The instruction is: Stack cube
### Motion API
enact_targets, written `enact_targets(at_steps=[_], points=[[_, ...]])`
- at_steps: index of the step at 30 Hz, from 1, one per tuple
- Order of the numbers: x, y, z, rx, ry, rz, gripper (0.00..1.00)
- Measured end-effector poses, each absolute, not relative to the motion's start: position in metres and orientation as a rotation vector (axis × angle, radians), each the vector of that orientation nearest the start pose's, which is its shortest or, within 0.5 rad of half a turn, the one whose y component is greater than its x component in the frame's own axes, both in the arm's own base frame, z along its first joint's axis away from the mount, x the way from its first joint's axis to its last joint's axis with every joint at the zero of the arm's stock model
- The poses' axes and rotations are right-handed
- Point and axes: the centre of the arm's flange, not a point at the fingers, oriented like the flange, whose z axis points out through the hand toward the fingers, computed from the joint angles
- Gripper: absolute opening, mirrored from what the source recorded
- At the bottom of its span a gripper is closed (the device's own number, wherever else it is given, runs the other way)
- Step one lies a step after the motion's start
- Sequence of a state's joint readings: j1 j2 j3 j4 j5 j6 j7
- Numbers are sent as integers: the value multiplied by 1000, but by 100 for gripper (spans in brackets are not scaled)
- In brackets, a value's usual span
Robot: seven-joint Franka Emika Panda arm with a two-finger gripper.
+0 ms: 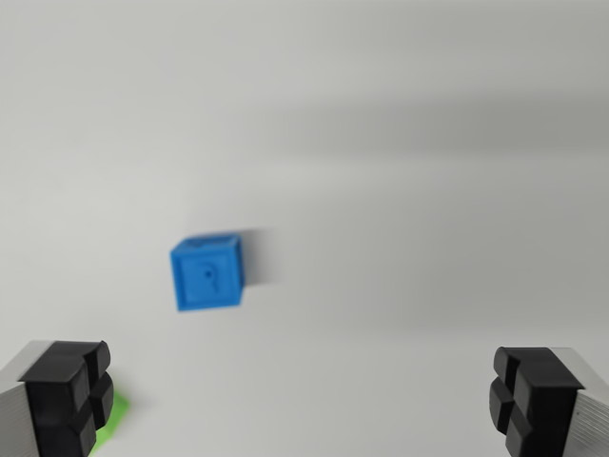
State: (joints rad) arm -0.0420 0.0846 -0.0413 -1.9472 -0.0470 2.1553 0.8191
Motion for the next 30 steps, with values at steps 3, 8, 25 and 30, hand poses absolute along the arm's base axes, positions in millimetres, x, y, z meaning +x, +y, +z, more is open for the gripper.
enact_targets(at_steps=[3,8,25,30], points=[[587,-49,443,-2838,1327,-201,100],[585,-46,433,-2843,1319,-193,100],[578,-33,388,-2865,1281,-154,100],[576,-29,372,-2873,1267,-140,100]])
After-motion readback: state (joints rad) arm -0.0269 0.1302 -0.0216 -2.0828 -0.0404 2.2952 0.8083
